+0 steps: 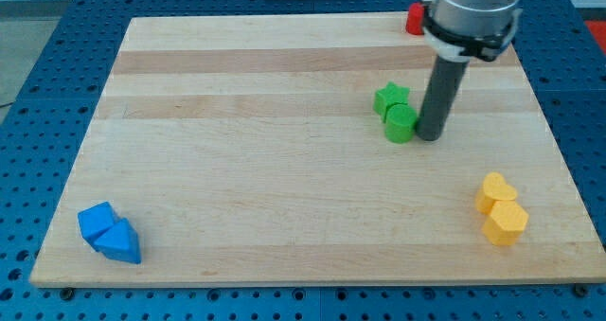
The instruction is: Slide the hexagon into the bottom side of the green circle
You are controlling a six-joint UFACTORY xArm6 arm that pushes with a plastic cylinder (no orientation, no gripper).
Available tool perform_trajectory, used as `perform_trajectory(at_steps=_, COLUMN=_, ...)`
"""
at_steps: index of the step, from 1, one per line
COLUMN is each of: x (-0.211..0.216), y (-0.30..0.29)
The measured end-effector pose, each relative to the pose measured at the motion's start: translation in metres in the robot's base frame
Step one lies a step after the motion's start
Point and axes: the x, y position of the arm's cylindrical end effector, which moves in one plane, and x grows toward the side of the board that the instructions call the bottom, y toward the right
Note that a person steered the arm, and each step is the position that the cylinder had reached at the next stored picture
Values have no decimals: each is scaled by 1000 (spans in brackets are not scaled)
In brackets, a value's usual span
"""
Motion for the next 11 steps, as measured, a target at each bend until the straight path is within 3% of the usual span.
perform_trajectory(at_steps=3, x=14, y=-39)
perform_trajectory(at_steps=6, x=30, y=131)
perform_trajectory(at_steps=7, x=31, y=131)
perform_trajectory(at_steps=9, x=99, y=171)
perform_trajectory(at_steps=10, x=96, y=144)
perform_trajectory(at_steps=11, x=62, y=87)
